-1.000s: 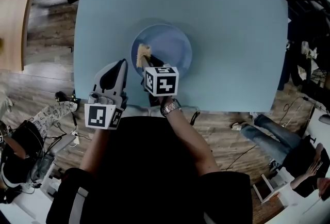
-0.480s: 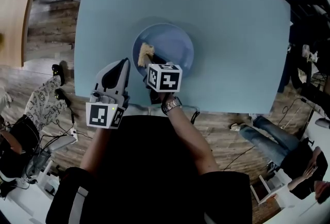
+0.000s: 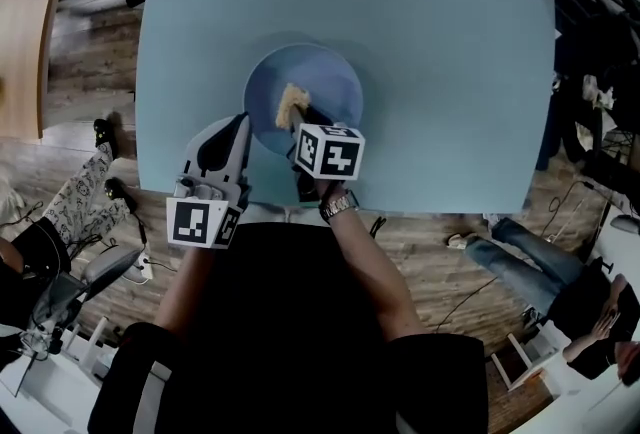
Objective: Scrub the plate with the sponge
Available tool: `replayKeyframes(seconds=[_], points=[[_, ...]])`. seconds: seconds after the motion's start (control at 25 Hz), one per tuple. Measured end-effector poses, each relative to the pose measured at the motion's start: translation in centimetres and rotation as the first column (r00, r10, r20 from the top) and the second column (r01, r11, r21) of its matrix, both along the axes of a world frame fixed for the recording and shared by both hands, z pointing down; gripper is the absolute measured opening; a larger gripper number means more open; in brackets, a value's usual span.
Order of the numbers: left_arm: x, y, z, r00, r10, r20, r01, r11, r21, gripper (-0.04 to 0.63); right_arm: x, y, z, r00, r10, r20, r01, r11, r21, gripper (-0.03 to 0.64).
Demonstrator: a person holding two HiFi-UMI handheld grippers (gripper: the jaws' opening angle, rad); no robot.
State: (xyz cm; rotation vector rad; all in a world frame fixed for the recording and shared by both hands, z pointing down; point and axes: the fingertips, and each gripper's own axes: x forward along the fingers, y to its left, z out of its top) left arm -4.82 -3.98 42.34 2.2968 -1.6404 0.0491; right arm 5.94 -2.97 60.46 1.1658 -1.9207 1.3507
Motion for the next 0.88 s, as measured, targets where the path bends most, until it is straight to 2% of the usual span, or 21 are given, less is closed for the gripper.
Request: replayKeyframes(seconds=[0.08, 0.24, 0.48, 0.68, 0.88], points=[[0.4, 0.0, 0.3, 1.000, 0.007, 0.012, -0.007, 1.000, -0.008, 0.002, 0.9, -0.1, 0.1, 1.000, 0.014, -0.002, -0.014, 1.000, 0.001, 0.074], [1.6, -0.2, 0.0, 1.000, 0.019, -0.014, -0.019, 1.000, 0.011, 0.002, 2.7, 0.0, 0.1, 0.999, 0.039, -0.013, -0.039, 0.999, 0.003, 0.074], [2.8, -0.1, -0.3, 0.999, 0.035, -0.015, -0.035, 0.999, 0.022, 0.002, 5.2, 0.3, 0.1, 0.997, 0.077, -0.026, -0.077, 0.997, 0.004, 0.074], [3.5, 0.3, 0.5, 1.000, 0.029, 0.009, -0.029, 0.999, -0.022, 0.002, 7.0, 0.6, 0.2, 0.995, 0.093, -0.041, -0.093, 0.996, 0.004, 0.074], [4.4, 0.1, -0.2, 0.999, 0.048, 0.012, -0.048, 0.999, -0.007, 0.002, 8.4, 0.7, -0.2, 0.993, 0.103, -0.055, -0.103, 0.995, 0.001, 0.074]])
